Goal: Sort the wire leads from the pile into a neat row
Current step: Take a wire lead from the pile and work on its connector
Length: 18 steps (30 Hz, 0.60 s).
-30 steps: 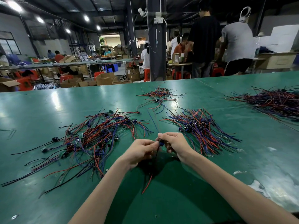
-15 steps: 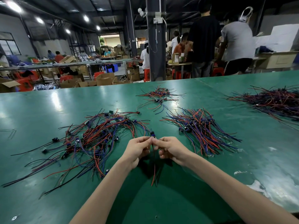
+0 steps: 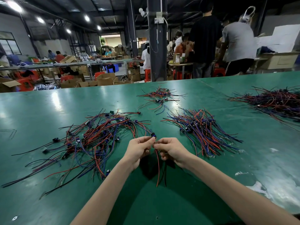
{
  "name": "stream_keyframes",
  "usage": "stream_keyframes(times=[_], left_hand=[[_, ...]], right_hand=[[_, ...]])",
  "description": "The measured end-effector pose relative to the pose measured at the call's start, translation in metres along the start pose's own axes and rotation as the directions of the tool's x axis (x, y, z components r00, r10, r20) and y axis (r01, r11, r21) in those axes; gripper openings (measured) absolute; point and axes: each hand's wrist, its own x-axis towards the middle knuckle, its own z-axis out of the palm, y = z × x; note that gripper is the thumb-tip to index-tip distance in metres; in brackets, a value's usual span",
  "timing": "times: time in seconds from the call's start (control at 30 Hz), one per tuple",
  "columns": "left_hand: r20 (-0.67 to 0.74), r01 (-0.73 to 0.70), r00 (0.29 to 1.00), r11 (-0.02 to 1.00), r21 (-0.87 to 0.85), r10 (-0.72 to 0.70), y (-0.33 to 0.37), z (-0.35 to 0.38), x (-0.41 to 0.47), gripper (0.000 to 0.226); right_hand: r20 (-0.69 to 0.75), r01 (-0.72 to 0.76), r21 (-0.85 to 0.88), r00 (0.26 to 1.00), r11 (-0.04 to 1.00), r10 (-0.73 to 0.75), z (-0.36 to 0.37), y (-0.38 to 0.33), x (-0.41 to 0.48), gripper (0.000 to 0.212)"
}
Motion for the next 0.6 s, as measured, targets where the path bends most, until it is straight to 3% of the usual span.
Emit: stream_keyframes(times=[0.33, 0.6], left_hand=[[-0.029, -0.004, 1.0, 0.999, 0.043, 0.005, -0.0015, 0.0005, -0.0007, 0.009], [-0.029, -0.045, 0.998, 0.995, 0.087, 0.048, 0.0011, -0.003, -0.0014, 0.007]], right_hand=[[-0.007, 0.081, -0.047, 0.997, 0.996, -0.081, 0.0033, 0.0032, -0.0005, 0.019], [0.056, 0.054, -0.104, 0.997, 0.993, -0.048, 0.0025, 0.0014, -0.0022, 0.015]])
